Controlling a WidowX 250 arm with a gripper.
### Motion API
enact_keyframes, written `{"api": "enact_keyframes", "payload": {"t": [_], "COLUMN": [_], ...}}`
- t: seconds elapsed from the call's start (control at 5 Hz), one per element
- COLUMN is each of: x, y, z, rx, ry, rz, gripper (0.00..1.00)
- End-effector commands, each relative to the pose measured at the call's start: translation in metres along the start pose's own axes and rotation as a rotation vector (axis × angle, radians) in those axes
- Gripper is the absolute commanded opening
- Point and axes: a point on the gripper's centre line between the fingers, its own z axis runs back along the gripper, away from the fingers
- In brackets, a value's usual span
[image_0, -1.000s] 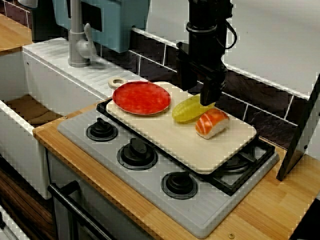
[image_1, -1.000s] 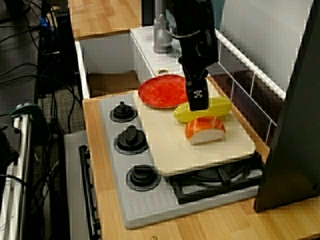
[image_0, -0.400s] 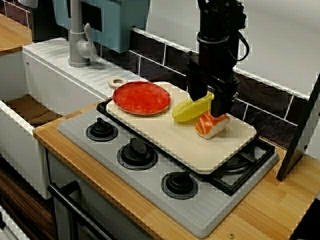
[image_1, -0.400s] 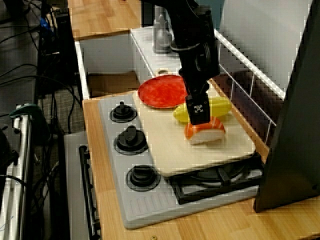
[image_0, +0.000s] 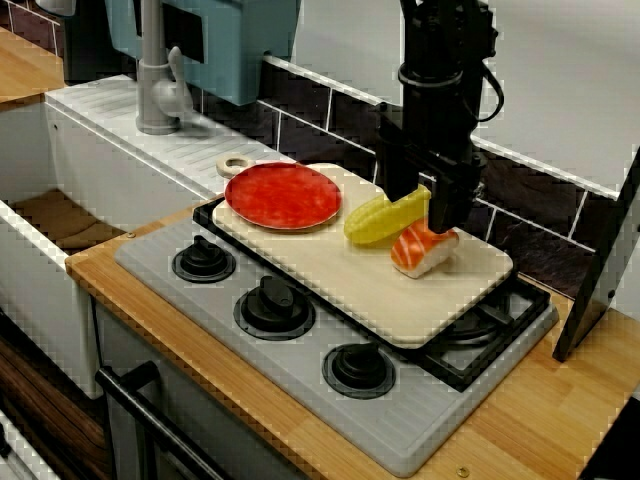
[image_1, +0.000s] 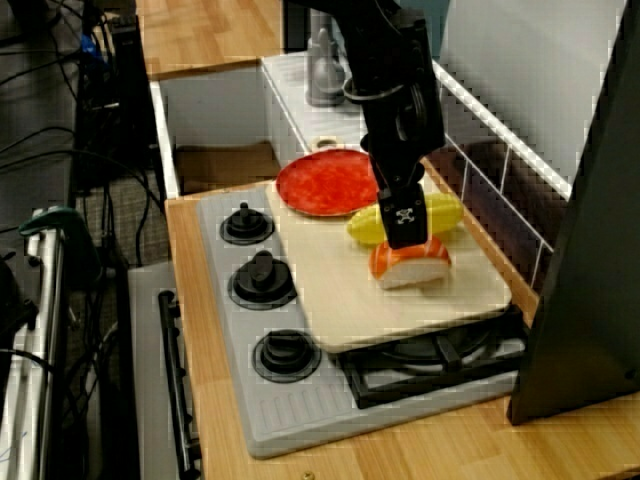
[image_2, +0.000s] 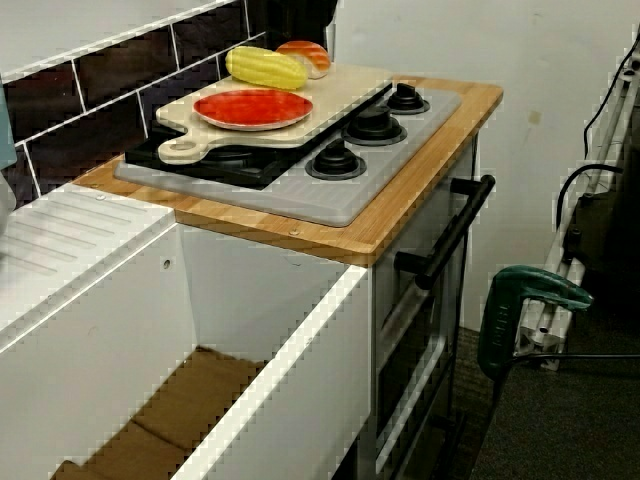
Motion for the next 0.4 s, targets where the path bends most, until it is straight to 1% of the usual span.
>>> {"api": "enact_keyframes", "payload": {"t": [0.0, 0.2], "x": [0.0055, 0.0052], "y": [-0.0086, -0.0108], "z": [0.0067, 0.0005], "rx": [0.015, 0.027], "ry": [-0.059, -0.055], "rz": [0.001, 0.008], "gripper": [1.00, 1.00]}}
